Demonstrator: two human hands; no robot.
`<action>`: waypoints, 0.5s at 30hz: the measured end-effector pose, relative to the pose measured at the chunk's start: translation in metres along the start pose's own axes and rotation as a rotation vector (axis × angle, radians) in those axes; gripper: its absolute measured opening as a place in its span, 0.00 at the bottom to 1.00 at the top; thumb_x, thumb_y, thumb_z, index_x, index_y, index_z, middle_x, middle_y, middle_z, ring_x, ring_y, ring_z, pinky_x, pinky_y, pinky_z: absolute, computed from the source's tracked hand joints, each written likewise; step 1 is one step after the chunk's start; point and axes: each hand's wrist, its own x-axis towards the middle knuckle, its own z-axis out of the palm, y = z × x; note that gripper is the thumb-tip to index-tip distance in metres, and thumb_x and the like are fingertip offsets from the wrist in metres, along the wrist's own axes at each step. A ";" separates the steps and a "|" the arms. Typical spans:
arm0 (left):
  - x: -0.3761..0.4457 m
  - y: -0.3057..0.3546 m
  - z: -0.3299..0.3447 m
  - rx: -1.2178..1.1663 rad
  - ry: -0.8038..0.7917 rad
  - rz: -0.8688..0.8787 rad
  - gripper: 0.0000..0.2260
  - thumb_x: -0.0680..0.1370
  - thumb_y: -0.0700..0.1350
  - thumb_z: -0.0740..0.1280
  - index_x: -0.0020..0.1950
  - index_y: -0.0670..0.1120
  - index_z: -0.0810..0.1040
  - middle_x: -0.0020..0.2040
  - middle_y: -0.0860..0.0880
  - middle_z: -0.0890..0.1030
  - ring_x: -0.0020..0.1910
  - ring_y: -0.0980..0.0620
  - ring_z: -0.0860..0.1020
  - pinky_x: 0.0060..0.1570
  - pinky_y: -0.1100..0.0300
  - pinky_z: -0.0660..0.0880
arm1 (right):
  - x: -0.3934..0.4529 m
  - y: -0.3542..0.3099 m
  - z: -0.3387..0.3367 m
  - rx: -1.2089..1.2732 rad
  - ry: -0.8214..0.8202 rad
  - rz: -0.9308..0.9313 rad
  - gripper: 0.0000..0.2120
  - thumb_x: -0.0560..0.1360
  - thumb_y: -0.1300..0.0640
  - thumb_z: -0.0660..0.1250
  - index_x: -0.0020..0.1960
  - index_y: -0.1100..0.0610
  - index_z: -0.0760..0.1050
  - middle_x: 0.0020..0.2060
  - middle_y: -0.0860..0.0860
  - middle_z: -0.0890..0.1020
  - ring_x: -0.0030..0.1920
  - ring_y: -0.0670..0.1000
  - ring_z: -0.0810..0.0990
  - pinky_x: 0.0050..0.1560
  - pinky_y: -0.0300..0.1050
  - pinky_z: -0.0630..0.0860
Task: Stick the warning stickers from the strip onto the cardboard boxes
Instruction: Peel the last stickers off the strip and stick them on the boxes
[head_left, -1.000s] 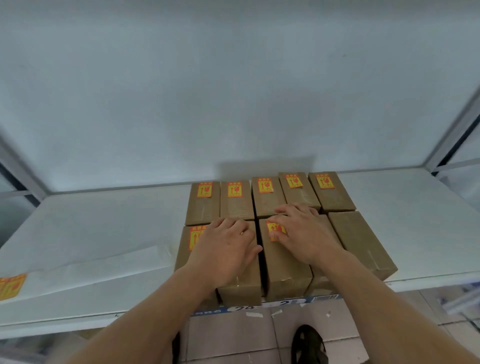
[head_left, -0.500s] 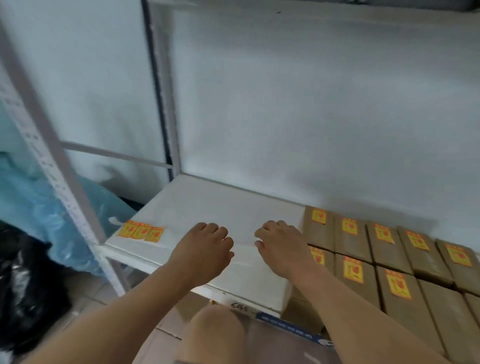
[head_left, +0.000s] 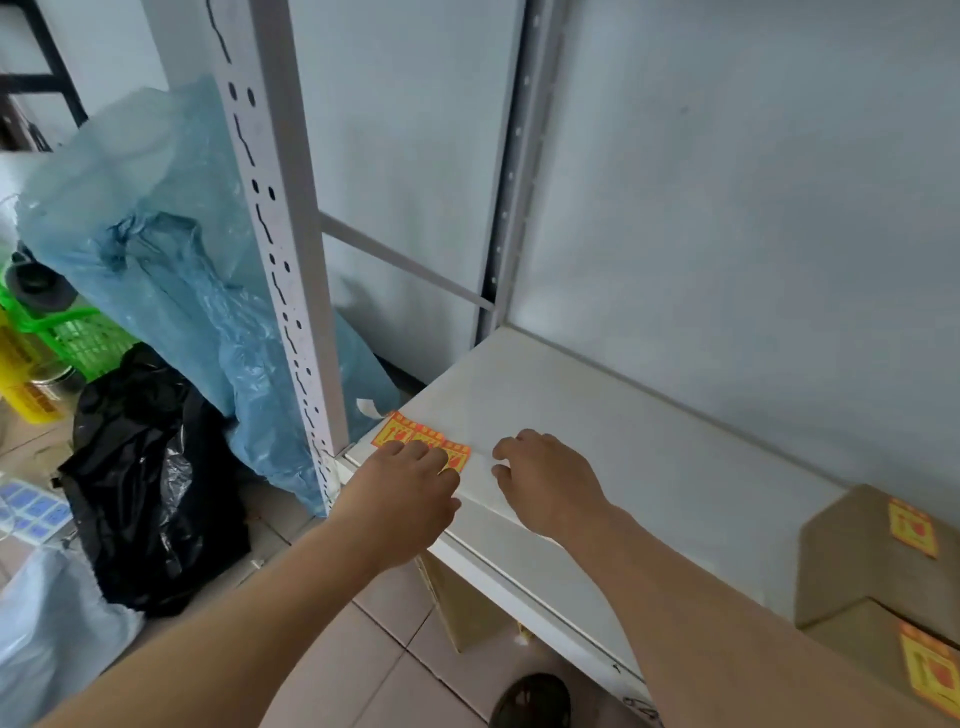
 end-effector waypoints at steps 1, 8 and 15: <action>0.002 -0.005 0.006 -0.013 -0.005 -0.018 0.19 0.82 0.56 0.52 0.64 0.48 0.74 0.61 0.48 0.76 0.60 0.46 0.72 0.61 0.52 0.67 | 0.009 -0.003 0.006 0.029 -0.007 0.007 0.14 0.82 0.50 0.57 0.64 0.53 0.74 0.56 0.52 0.78 0.55 0.55 0.77 0.50 0.47 0.74; 0.023 -0.027 0.034 -0.125 -0.045 -0.152 0.24 0.80 0.61 0.54 0.70 0.49 0.69 0.67 0.50 0.72 0.66 0.49 0.68 0.65 0.55 0.65 | 0.052 -0.017 0.040 0.206 -0.038 0.166 0.18 0.80 0.49 0.61 0.67 0.53 0.70 0.59 0.53 0.75 0.57 0.53 0.78 0.53 0.42 0.74; 0.033 -0.031 0.050 -0.254 -0.173 -0.218 0.30 0.78 0.64 0.56 0.75 0.49 0.62 0.74 0.50 0.64 0.72 0.50 0.61 0.69 0.53 0.62 | 0.058 -0.022 0.062 0.173 0.022 0.285 0.17 0.80 0.45 0.60 0.65 0.51 0.72 0.56 0.52 0.74 0.52 0.50 0.77 0.48 0.41 0.75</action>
